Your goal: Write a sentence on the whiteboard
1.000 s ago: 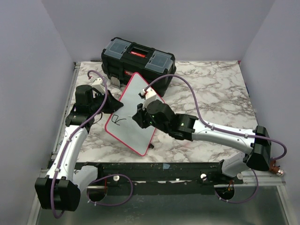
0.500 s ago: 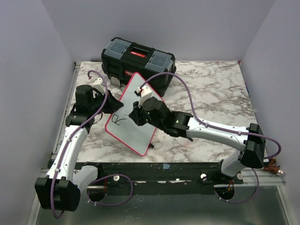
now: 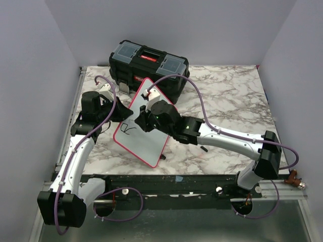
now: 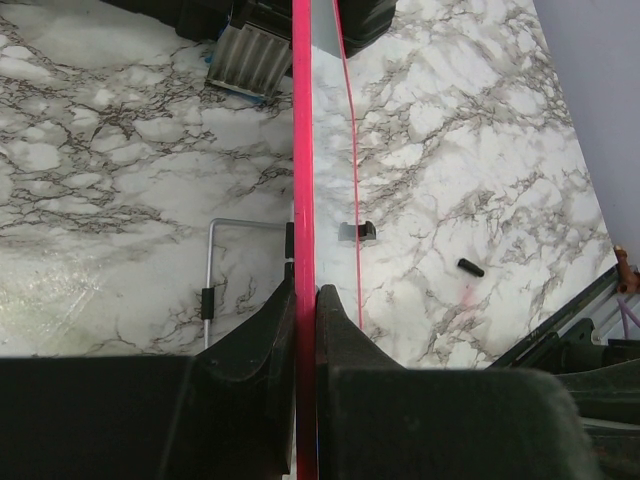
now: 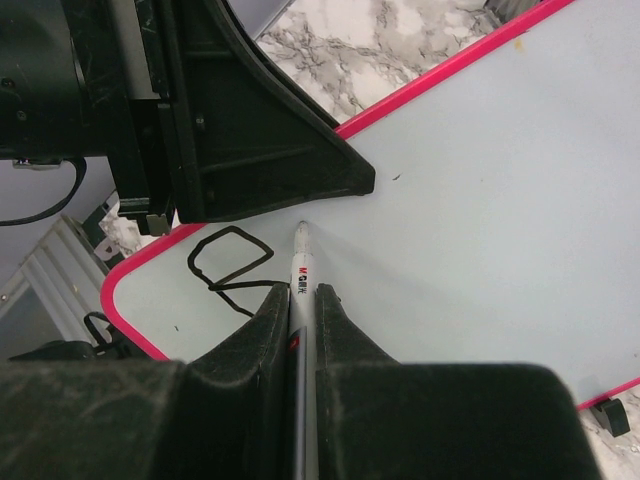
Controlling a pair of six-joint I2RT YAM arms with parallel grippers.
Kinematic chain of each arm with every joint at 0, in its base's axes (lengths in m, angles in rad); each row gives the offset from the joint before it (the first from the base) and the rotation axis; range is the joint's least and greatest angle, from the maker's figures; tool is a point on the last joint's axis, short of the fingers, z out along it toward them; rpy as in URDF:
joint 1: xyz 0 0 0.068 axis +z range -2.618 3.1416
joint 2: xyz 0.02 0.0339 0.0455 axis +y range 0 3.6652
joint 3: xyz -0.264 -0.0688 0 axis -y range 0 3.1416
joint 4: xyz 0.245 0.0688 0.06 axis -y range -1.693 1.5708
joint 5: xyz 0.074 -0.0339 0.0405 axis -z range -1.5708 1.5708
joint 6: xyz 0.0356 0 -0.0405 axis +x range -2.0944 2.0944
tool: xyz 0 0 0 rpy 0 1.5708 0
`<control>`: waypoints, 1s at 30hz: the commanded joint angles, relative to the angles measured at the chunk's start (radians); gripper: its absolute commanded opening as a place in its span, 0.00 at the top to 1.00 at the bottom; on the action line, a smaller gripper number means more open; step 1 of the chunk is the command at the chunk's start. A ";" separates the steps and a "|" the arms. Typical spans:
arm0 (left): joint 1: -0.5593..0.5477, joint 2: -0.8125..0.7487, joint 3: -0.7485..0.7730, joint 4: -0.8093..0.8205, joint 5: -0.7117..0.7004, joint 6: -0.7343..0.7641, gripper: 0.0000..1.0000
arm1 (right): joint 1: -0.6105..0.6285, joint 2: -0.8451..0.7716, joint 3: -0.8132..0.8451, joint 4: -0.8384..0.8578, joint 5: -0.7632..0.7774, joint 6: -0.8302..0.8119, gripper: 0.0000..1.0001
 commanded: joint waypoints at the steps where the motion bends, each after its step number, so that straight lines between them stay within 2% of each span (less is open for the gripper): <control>1: -0.015 -0.008 -0.013 -0.006 -0.023 0.088 1.00 | -0.011 0.026 0.031 0.012 -0.030 -0.007 0.99; 22: -0.016 -0.011 -0.011 -0.006 -0.027 0.089 1.00 | -0.016 -0.031 -0.147 0.033 -0.031 0.055 0.99; 30: -0.018 -0.009 -0.010 -0.007 -0.029 0.089 1.00 | -0.016 -0.062 -0.151 0.021 -0.012 0.047 0.99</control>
